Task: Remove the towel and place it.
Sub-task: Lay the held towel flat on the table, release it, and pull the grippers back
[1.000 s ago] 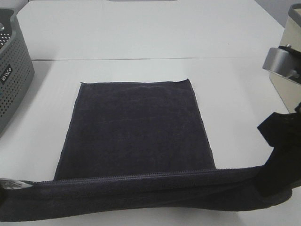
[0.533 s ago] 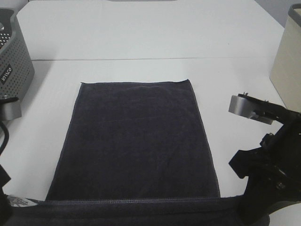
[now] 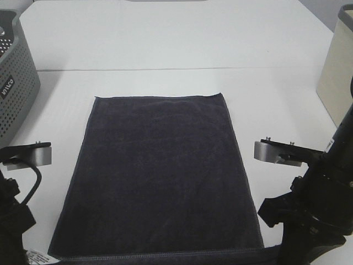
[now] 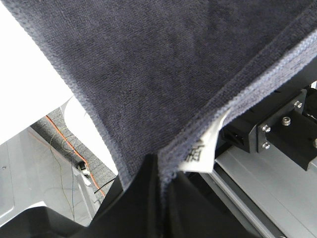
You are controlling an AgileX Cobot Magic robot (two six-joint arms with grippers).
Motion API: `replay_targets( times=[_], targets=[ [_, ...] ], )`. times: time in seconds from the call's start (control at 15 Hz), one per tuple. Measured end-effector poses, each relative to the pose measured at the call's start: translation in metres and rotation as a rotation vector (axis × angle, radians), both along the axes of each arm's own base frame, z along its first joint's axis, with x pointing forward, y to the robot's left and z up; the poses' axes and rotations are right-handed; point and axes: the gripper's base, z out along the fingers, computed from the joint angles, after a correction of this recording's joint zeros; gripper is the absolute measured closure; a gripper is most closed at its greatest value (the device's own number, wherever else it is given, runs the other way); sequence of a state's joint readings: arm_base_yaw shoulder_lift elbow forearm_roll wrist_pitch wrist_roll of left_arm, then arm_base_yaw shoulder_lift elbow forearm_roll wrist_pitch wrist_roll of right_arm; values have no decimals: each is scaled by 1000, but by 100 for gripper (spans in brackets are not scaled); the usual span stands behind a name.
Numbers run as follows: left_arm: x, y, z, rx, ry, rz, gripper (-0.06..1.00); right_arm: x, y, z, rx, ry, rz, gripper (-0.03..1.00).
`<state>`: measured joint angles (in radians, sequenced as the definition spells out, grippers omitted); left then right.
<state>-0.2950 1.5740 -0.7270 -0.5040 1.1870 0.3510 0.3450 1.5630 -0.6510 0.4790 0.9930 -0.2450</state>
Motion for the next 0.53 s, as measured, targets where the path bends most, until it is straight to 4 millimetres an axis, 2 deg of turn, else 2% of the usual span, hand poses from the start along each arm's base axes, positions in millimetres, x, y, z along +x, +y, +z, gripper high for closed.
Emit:
replay_targets(
  times=[0.33,0.53],
  targets=[
    [0,0,-1,-4,-3,-13,94,3,1,-1,41,-43,39,96],
    [-7,-19,-12,16,1,-139,94,4,0,-1,42,-58,51,96]
  ],
)
